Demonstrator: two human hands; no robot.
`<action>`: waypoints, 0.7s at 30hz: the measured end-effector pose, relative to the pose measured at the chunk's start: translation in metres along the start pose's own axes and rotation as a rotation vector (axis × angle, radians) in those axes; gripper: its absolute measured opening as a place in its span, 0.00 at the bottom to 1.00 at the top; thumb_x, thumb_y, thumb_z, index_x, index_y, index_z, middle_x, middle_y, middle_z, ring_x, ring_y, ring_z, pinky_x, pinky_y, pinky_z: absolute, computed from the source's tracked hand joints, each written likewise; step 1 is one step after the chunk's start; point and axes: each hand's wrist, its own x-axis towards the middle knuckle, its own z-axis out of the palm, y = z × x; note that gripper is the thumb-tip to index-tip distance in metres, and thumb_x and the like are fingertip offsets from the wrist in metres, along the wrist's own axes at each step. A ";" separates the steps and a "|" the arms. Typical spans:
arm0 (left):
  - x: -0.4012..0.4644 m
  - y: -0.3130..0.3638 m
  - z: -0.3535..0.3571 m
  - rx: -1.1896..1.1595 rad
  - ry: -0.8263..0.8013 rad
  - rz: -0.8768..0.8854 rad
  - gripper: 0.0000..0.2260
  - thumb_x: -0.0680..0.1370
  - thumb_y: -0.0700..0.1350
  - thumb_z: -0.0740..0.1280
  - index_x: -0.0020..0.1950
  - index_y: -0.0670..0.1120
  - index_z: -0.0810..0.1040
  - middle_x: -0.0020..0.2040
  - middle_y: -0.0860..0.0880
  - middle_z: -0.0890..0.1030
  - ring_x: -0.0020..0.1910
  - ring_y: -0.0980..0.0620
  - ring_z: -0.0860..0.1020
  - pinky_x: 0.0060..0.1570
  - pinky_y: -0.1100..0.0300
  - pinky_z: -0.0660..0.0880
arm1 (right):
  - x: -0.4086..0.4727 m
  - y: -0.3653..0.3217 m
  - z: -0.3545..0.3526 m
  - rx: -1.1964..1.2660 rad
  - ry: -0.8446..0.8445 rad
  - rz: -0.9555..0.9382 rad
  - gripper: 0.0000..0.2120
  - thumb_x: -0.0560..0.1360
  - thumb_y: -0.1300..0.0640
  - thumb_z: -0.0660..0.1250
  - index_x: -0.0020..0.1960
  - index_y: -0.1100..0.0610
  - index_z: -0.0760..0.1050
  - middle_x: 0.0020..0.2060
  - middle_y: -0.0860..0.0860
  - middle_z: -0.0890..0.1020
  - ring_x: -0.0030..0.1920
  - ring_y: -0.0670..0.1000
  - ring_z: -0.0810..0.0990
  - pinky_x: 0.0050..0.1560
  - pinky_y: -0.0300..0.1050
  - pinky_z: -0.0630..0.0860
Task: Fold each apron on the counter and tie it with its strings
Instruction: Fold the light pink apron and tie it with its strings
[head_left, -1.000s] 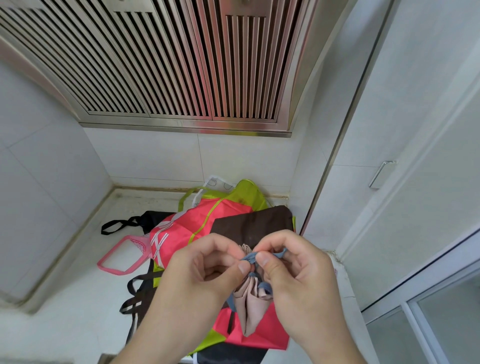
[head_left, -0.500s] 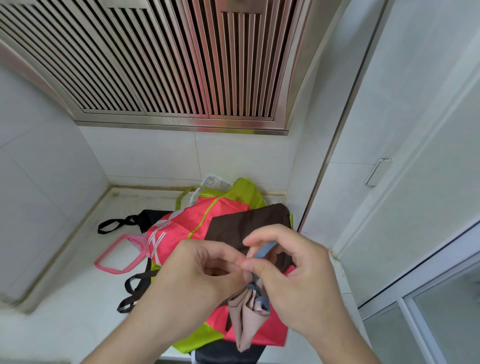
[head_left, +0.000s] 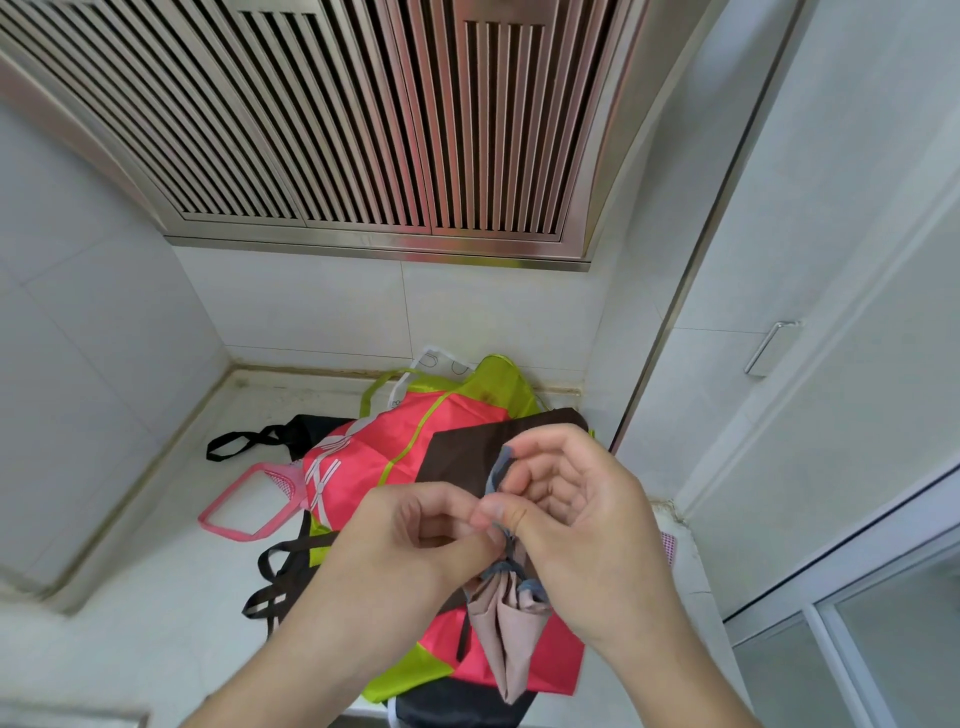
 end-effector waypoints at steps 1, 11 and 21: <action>0.001 0.000 -0.001 -0.019 0.015 -0.005 0.03 0.76 0.40 0.77 0.43 0.44 0.86 0.42 0.35 0.84 0.38 0.47 0.82 0.46 0.52 0.77 | -0.001 0.001 -0.002 0.016 -0.012 -0.002 0.18 0.72 0.67 0.77 0.52 0.46 0.79 0.41 0.50 0.84 0.41 0.50 0.84 0.45 0.47 0.82; 0.002 0.003 -0.005 -0.167 -0.017 -0.061 0.05 0.69 0.43 0.74 0.41 0.42 0.83 0.38 0.37 0.80 0.39 0.46 0.77 0.48 0.48 0.71 | -0.007 -0.006 -0.014 -0.426 -0.189 -0.269 0.16 0.71 0.68 0.74 0.46 0.47 0.82 0.42 0.45 0.80 0.41 0.47 0.80 0.40 0.30 0.70; 0.000 0.001 -0.005 -0.224 -0.027 -0.093 0.07 0.69 0.43 0.75 0.41 0.40 0.84 0.39 0.37 0.82 0.40 0.46 0.81 0.52 0.50 0.78 | -0.010 -0.001 -0.014 -0.559 -0.094 -0.458 0.14 0.71 0.68 0.73 0.44 0.48 0.82 0.41 0.39 0.78 0.46 0.45 0.78 0.45 0.39 0.73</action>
